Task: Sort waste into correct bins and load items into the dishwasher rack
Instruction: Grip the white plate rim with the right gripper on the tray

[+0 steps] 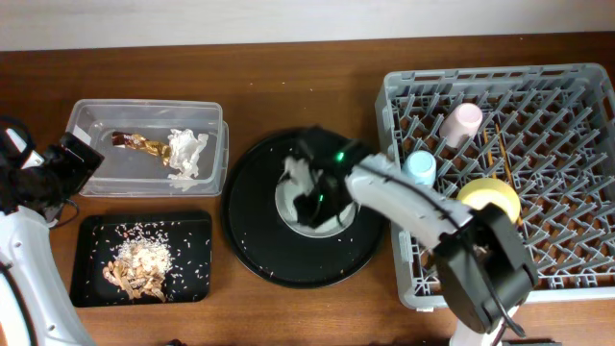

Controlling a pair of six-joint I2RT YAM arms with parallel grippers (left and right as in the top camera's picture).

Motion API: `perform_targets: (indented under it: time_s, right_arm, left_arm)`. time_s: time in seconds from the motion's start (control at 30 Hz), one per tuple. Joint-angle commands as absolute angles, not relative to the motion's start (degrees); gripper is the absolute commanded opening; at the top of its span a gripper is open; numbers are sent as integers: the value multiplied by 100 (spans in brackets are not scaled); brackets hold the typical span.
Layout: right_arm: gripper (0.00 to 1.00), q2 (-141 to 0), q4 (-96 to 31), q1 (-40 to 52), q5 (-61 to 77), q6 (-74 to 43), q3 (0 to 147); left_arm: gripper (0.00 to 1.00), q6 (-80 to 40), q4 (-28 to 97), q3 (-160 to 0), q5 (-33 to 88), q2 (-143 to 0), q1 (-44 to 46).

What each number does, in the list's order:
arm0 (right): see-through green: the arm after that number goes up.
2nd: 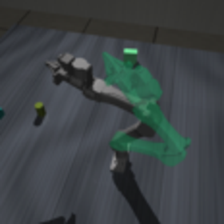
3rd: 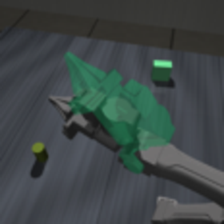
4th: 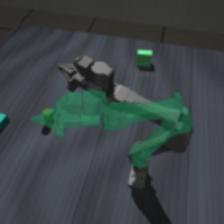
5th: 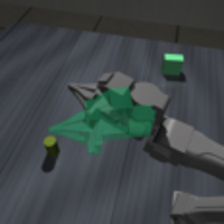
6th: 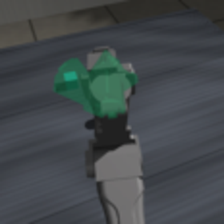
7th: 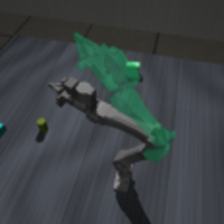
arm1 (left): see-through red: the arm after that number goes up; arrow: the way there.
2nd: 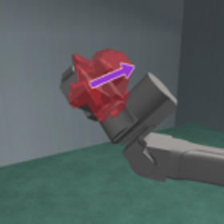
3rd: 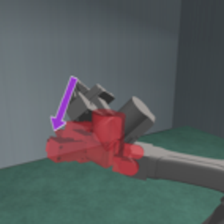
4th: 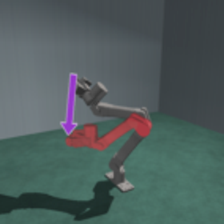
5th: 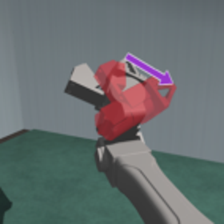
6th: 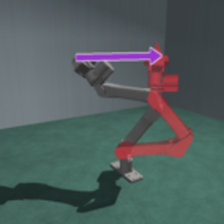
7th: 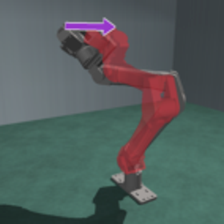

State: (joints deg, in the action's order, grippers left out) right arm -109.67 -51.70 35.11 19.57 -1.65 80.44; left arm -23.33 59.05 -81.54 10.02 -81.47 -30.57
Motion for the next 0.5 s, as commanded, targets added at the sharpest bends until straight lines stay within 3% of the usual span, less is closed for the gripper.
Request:
perform_targets:
  time_s: [0.0,0.07,0.13,0.3,0.47]
  right_arm:
    - [38,-10696,-5513,2840,1765,-82,8858]
    - [73,-10698,-5531,2473,1734,-82,8906]
    - [79,-10724,-5583,2062,1734,-84,8877]
    - [53,-10831,-5570,1813,1205,-80,8829]
    - [40,-11229,-5505,2064,917,-82,8814]
  left_arm:
    - [99,-2239,5907,-8143,1002,-8055,-3092]
    - [99,-2239,5907,-8143,1002,-8055,-3092]
    - [99,-2239,5905,-8143,1002,-8053,-3092]
    - [99,-2239,5905,-8143,1002,-8055,-3092]
    - [99,-2239,5907,-8143,1002,-8055,-3092]
